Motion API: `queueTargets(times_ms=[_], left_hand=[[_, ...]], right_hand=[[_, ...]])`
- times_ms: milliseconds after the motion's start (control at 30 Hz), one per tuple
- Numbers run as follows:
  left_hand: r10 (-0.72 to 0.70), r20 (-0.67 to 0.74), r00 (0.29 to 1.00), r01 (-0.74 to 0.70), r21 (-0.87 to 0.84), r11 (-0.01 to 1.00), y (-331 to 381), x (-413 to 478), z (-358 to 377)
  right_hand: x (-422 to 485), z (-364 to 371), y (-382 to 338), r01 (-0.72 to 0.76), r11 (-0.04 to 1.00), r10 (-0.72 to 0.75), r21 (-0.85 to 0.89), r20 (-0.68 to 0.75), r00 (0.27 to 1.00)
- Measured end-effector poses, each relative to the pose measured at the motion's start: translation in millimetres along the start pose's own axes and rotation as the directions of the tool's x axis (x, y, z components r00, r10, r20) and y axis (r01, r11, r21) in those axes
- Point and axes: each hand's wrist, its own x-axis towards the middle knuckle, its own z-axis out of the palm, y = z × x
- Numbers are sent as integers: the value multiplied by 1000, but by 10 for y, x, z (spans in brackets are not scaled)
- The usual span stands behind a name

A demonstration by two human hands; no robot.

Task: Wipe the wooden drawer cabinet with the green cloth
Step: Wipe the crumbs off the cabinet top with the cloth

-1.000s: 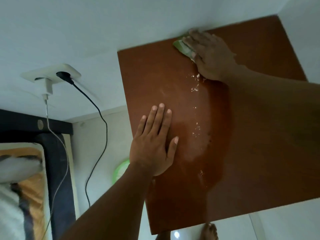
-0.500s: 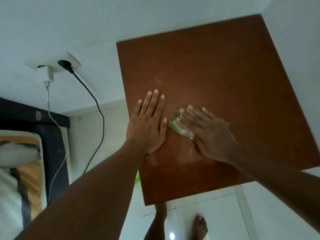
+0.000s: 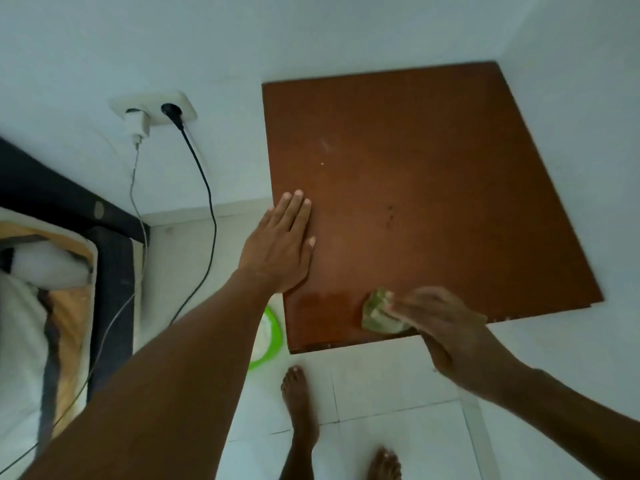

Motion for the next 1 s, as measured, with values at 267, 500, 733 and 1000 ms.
queueTargets(times_ms=[267,500,733,1000], left_hand=[[98,27,995,-96,-81,992,-406,342,-143],[153,-157,976,-180,-171,969,-534,334,84],[196,-199,960,-234,-191,953,-593,310,171],[194,-161,968,-223,-189,956,-594,312,200]], right_hand=[[2584,-492,745,-309,946,279,-95,-246,928],[3640,-183,1423,-438,878,440,-194,-33,897],[3101,232,1163,-180,899,212,-399,37,977],[1859,455,479,-53,962,74,-267,67,995]])
